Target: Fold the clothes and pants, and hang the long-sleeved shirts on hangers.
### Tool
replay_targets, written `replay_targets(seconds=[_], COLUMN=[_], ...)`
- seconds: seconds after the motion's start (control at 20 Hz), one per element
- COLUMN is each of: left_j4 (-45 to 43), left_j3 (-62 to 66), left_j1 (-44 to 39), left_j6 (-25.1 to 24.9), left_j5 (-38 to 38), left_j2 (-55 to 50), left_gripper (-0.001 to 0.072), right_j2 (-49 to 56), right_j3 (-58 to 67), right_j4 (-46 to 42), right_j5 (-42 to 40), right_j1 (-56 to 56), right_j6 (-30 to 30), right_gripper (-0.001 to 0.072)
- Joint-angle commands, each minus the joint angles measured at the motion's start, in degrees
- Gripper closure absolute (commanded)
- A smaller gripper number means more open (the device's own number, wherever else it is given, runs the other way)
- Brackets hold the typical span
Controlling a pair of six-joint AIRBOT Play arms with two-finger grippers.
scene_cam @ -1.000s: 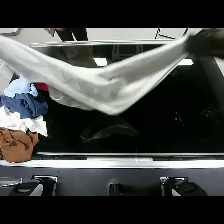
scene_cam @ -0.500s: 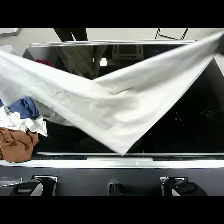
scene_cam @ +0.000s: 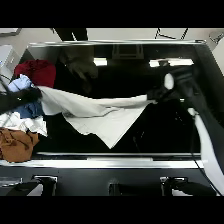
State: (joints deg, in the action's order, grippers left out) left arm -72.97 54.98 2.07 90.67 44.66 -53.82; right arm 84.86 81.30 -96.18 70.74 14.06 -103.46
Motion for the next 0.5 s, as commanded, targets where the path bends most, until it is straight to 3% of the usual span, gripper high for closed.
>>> replay_targets(seconds=[0.0,0.1,0.2,0.35,0.45], left_j4=[3.1,2.84,2.84,2.84,2.84], left_j3=[-5.64,-5.66,-5.66,-5.68,-5.68], left_j1=[-0.09,0.31,0.66,1.03,1.03], left_j6=[-0.04,-0.26,-0.26,-0.26,-0.26], left_j5=[2.49,2.95,3.58,5.16,5.49], left_j2=[-3.41,-3.15,-3.02,-3.08,-3.08], left_gripper=[0.068,0.068,0.068,0.068,0.068], right_j2=[6.73,6.56,6.56,6.58,6.16], right_j3=[-1.09,2.97,7.74,7.98,3.78], right_j4=[15.93,19.47,24.92,34.62,35.43], right_j5=[-2.16,2.8,10.64,22.18,27.26], right_j1=[0.0,-0.52,-4.9,-16.46,-20.26], right_j6=[-0.13,7.3,13.6,13.99,14.19], right_gripper=[0.0094,0.0034,0.0034,0.0053,0.0073])
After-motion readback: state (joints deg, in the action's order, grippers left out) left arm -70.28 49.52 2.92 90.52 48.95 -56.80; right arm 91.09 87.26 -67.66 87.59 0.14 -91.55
